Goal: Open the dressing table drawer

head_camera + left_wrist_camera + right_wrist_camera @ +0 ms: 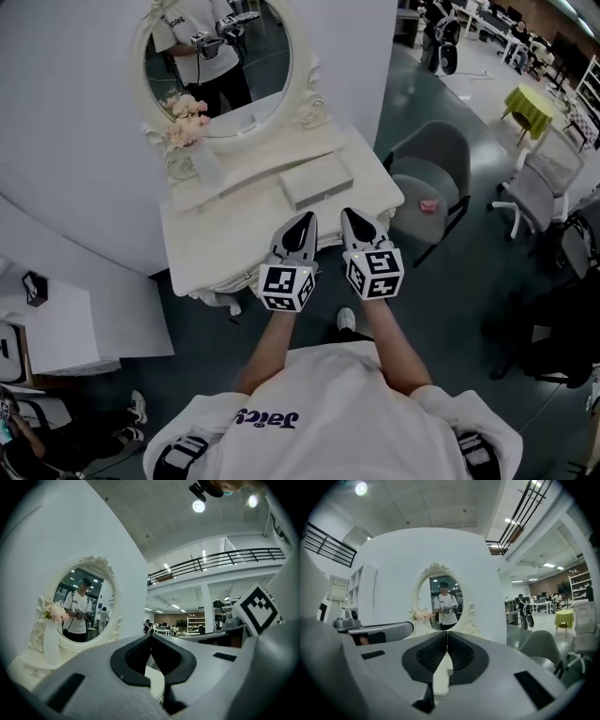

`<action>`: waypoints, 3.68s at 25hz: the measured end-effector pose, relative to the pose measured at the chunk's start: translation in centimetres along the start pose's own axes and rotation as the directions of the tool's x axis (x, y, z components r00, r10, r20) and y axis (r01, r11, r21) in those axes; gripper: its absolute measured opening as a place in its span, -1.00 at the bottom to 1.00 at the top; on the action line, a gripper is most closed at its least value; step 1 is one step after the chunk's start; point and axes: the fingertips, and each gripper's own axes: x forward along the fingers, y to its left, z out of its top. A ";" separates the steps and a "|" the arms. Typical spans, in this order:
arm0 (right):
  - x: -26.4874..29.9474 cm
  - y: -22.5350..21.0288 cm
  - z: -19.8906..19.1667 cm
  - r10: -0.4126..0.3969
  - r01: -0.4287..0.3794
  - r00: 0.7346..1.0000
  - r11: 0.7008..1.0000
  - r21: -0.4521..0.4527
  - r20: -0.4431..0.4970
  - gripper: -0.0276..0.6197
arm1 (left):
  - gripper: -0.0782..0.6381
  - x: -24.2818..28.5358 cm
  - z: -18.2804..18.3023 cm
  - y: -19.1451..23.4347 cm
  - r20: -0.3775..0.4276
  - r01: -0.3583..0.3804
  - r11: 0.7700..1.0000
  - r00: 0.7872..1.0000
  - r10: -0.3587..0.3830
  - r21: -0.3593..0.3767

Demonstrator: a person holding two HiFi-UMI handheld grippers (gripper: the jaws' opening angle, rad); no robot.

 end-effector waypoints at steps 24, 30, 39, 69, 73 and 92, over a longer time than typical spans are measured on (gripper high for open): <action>19.2 -12.7 -13.9 0.023 -0.012 0.952 0.999 0.038 -0.306 -0.88 | -0.74 15.5 -16.3 13.1 -0.346 -0.129 0.991 0.931 0.115 -0.019; 20.8 -13.2 -20.0 0.048 -0.041 0.900 0.999 0.025 -0.433 -0.88 | -0.74 16.5 -20.5 14.5 -0.432 -0.115 0.992 0.898 0.086 -0.041; 22.5 -13.3 -27.1 0.065 -0.054 0.818 0.998 0.036 -0.571 -0.88 | -0.74 18.7 -23.4 13.6 -0.466 -0.039 0.997 0.885 0.004 -0.066; 26.3 -12.5 -30.4 0.039 -0.064 0.745 0.998 -0.014 -0.666 -0.70 | -0.74 19.1 -22.7 16.0 -0.447 -0.114 0.982 0.894 0.035 -0.150; 26.1 -12.4 -30.4 0.055 -0.075 0.745 0.997 -0.001 -0.665 -0.70 | -0.74 18.7 -23.2 15.9 -0.459 -0.126 0.981 0.887 0.045 -0.149; 23.2 -12.4 -30.8 0.069 -0.081 0.758 0.997 0.012 -0.648 -0.71 | -0.74 17.9 -23.7 13.0 -0.465 -0.105 0.984 0.885 0.025 -0.146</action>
